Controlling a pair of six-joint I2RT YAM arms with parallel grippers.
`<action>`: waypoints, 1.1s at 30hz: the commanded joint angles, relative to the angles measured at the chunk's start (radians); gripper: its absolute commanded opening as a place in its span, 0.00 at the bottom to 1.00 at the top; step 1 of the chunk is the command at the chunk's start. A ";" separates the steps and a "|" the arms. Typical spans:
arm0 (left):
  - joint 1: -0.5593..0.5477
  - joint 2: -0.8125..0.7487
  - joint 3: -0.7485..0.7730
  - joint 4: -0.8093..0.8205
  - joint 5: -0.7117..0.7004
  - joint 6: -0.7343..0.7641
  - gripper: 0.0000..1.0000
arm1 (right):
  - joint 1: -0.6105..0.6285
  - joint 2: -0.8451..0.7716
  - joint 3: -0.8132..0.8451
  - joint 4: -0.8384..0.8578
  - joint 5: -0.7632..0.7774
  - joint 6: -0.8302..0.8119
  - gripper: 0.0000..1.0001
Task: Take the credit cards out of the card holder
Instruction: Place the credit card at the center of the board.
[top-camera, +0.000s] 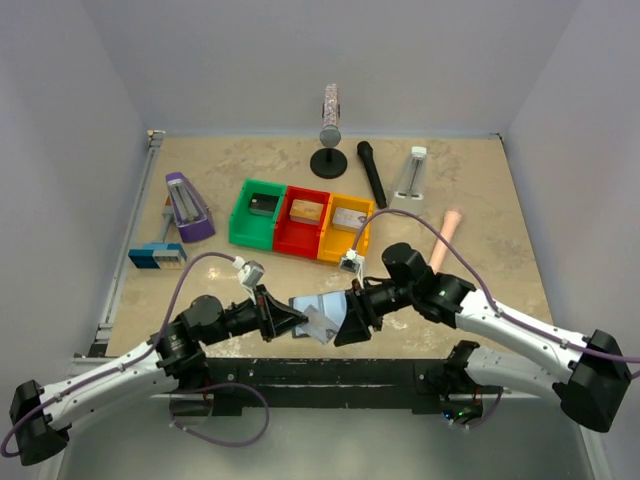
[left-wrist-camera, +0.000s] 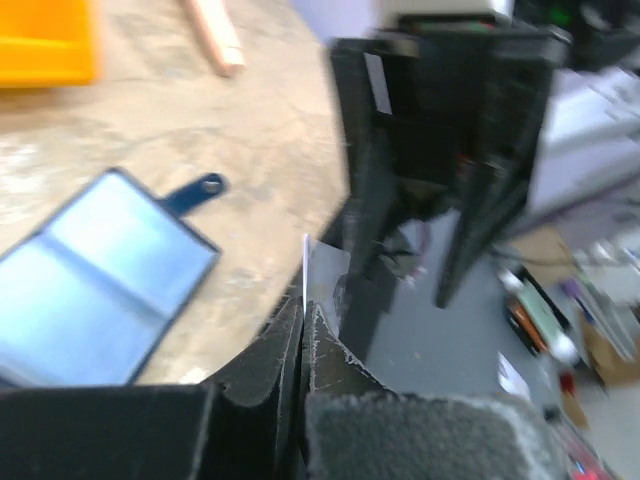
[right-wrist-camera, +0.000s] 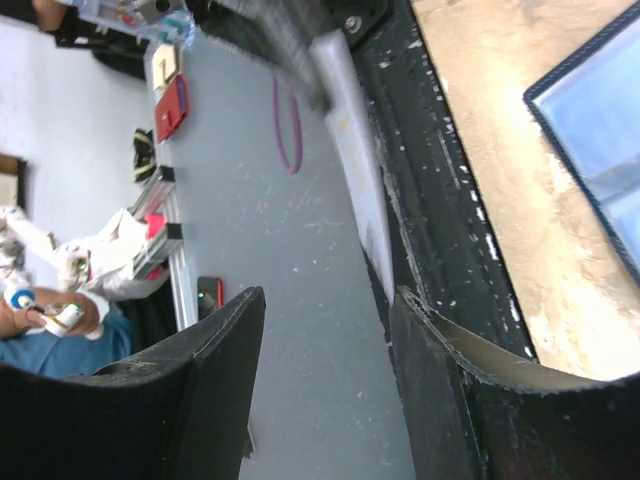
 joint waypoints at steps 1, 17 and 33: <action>0.035 -0.071 0.126 -0.465 -0.386 -0.004 0.00 | 0.006 -0.062 0.021 -0.034 0.079 -0.016 0.58; 0.466 0.196 0.256 -0.658 -0.416 -0.015 0.00 | 0.006 -0.166 -0.062 0.000 0.119 -0.001 0.58; 0.678 0.334 0.181 -0.438 -0.245 -0.021 0.00 | 0.006 -0.174 -0.105 0.051 0.093 0.022 0.58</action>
